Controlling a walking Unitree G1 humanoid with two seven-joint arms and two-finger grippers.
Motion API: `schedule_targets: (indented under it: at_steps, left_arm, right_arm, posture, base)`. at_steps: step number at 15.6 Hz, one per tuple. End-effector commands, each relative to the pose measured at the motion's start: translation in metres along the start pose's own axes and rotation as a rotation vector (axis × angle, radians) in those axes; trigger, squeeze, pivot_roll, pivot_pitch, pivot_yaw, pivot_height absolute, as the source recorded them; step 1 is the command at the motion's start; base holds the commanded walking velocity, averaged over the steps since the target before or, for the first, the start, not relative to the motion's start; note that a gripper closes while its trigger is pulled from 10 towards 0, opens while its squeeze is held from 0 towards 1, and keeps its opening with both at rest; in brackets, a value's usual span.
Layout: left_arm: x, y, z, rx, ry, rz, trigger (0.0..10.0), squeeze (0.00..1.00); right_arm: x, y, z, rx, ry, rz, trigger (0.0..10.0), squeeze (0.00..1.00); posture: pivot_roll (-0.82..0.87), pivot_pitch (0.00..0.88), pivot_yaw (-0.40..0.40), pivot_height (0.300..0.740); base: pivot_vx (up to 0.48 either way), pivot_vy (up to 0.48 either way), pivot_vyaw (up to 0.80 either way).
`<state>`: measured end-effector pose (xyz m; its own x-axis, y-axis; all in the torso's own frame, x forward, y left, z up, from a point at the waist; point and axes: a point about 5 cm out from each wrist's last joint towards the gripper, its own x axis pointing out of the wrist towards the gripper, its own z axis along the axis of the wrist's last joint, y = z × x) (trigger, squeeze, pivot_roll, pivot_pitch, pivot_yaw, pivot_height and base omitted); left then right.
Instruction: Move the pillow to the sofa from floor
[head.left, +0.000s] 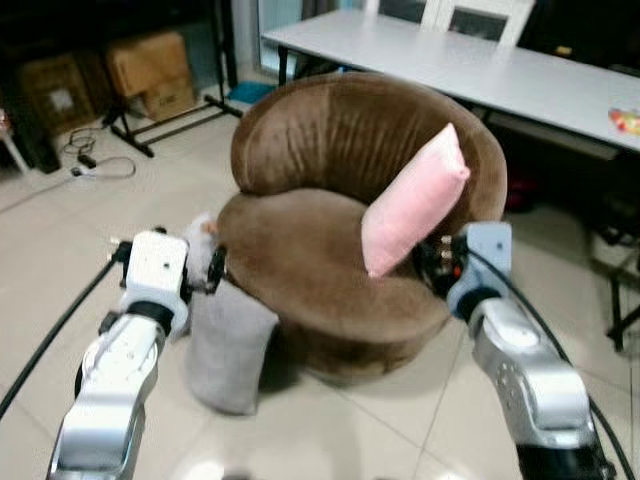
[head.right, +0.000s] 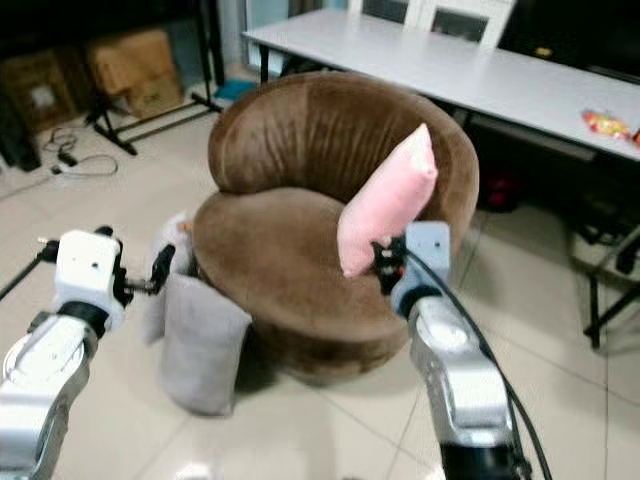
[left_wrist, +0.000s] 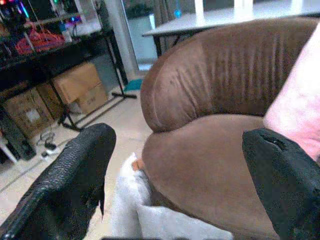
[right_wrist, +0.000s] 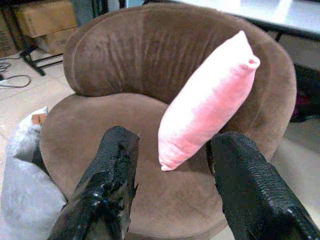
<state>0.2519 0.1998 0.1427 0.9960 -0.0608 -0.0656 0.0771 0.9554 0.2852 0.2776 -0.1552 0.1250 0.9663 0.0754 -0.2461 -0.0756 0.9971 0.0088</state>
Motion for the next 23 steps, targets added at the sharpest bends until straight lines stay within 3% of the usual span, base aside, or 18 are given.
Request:
schedule_targets:
  at_steps: [1, 5, 10, 12, 23]
  left_arm:
    - [-0.0010, 0.0036, 0.0008, 0.013, 0.000, 0.013, 10.0, 0.00]
    - [-0.0001, 0.0037, 0.0036, -0.002, -0.015, 0.000, 10.0, 0.00]
    - [0.0007, 0.0051, 0.0026, 0.000, -0.011, 0.007, 10.0, 0.00]
    - [0.0015, 0.0074, 0.0029, 0.006, -0.013, 0.019, 10.0, 0.00]
    - [0.0037, 0.0081, 0.0074, -0.008, -0.031, 0.018, 10.0, 0.00]
  right_arm:
    - [-0.0004, 0.0083, 0.0038, -0.018, -0.010, 0.047, 10.0, 0.00]
    - [-0.0012, 0.0170, 0.0049, -0.032, -0.017, 0.091, 10.0, 0.00]
    - [0.0012, 0.0116, 0.0046, -0.010, -0.023, 0.042, 10.0, 0.00]
    - [0.0012, 0.0086, 0.0050, 0.060, -0.029, 0.024, 10.0, 0.00]
    - [0.0028, 0.0095, 0.0078, 0.003, -0.033, 0.029, 10.0, 0.00]
  posture:
    - [-0.02, 0.000, -0.067, 0.740]
    - [-0.02, 0.000, -0.063, 0.740]
    - [-0.02, 0.000, -0.063, 0.740]
    - [-0.02, 0.000, -0.063, 0.740]
    - [-0.03, 0.000, -0.062, 0.740]
  base:
    - [0.000, 0.000, 0.59]
    - [0.000, 0.000, 0.80]
    - [0.101, 0.000, 0.75]
    - [0.270, 0.000, 0.00]
    - [0.295, 0.000, 0.00]
